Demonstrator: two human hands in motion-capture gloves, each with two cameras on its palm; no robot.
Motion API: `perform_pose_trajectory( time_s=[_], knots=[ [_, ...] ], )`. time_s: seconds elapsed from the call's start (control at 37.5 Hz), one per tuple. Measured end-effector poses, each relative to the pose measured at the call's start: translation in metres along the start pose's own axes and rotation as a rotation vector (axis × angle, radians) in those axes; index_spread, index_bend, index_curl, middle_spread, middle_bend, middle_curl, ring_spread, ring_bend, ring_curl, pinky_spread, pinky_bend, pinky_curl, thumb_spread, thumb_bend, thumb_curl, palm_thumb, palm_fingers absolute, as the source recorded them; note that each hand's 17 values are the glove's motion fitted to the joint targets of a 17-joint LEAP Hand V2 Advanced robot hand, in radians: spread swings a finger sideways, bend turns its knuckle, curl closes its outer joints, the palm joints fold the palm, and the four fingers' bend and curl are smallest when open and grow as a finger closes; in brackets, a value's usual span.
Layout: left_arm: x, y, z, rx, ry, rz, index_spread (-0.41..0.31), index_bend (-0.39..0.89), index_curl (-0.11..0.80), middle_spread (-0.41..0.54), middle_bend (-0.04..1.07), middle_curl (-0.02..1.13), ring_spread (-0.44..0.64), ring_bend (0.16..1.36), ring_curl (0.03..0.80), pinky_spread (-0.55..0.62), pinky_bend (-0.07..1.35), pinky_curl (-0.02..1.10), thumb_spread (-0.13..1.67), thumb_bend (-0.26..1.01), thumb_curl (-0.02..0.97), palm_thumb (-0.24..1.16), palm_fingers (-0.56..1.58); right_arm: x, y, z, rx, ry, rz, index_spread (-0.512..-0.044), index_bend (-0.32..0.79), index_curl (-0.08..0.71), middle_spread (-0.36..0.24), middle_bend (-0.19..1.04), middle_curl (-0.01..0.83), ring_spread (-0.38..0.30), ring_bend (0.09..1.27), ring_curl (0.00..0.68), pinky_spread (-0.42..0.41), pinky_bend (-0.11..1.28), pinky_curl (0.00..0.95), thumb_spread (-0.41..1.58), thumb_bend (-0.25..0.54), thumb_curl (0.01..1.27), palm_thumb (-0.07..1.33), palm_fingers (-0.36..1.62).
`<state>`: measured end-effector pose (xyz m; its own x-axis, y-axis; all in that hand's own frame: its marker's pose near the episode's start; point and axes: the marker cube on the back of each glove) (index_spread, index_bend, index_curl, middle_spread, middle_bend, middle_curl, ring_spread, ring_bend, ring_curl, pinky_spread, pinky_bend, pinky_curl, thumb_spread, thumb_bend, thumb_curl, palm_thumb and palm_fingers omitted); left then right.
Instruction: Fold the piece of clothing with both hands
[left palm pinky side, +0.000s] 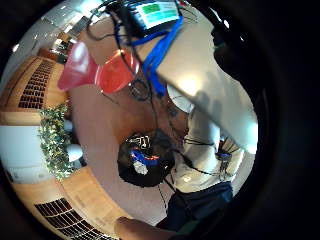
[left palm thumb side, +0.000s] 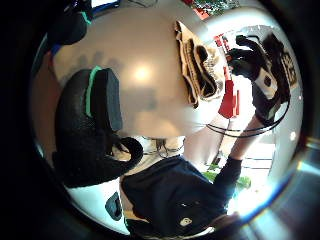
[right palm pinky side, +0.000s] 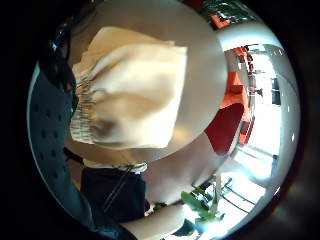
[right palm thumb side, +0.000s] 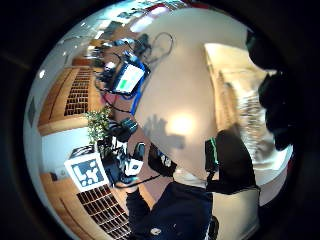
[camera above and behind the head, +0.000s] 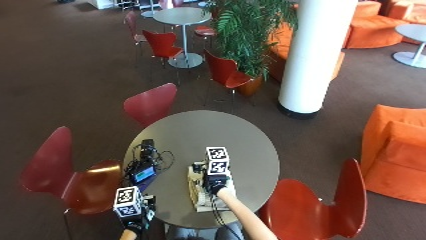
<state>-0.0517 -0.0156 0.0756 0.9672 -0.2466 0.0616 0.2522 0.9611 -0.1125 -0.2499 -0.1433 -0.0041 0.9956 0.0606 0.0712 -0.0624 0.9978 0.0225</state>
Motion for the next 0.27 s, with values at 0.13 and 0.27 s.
perform_pose_trajectory(
  time_s=[0.13,0.27],
  knots=[
    [-0.027,0.022,0.000,-0.008,-0.004,-0.037,-0.150,0.18,0.425,-0.061,0.15,0.33,0.03,0.34,0.330,-0.04,0.25,0.37,1.36,-0.01,0.309,0.38,0.73,0.035,0.023,-0.038,0.102,-0.004,0.035,-0.250,0.01,0.163,-0.155,0.29,0.503,-0.209,0.70,0.478,-0.313,0.83,0.452,0.92,-0.021,0.57,0.87,0.88],
    [-0.041,0.032,-0.001,-0.005,0.003,-0.059,-0.153,0.18,0.429,-0.062,0.15,0.33,0.03,0.33,0.331,-0.04,0.24,0.38,1.36,-0.01,0.310,0.38,0.73,0.062,0.025,-0.050,0.121,-0.001,0.085,-0.246,0.04,0.147,-0.135,0.26,0.483,-0.189,0.64,0.446,-0.266,0.79,0.426,1.00,-0.019,0.55,0.85,0.84]
  ],
)
